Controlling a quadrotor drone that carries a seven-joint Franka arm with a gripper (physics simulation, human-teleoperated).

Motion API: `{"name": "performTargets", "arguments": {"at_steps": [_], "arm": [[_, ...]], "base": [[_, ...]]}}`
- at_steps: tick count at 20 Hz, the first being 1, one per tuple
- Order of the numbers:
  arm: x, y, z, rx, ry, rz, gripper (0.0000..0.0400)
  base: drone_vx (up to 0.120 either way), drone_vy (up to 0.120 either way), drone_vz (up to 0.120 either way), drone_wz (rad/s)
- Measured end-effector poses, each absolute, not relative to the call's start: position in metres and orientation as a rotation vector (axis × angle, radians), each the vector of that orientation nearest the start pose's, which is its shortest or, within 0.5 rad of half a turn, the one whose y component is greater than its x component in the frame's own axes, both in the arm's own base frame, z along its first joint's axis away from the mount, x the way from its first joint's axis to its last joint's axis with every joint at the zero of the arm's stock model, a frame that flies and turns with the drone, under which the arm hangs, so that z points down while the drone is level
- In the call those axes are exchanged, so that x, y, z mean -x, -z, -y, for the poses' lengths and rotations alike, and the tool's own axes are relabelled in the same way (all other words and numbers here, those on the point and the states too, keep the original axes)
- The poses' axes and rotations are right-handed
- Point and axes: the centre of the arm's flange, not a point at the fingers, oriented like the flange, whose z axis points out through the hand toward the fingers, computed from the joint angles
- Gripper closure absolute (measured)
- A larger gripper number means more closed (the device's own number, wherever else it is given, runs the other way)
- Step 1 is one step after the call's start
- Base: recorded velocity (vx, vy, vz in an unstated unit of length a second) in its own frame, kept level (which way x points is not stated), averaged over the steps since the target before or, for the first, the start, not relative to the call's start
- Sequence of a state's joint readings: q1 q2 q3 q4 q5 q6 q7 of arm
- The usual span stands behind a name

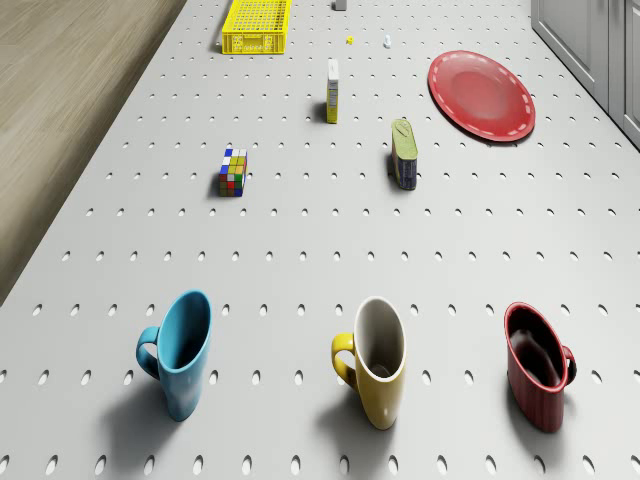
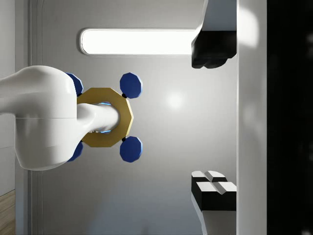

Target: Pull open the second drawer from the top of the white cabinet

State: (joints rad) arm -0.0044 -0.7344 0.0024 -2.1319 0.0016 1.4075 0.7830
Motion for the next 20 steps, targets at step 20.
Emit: {"name": "performTargets", "arguments": {"at_steps": [20], "arm": [[-0.306,-0.624,0.093,1.803,-0.520,-0.744,0.0095]], "base": [[0.046,-0.050,0.034,0.000]]}}
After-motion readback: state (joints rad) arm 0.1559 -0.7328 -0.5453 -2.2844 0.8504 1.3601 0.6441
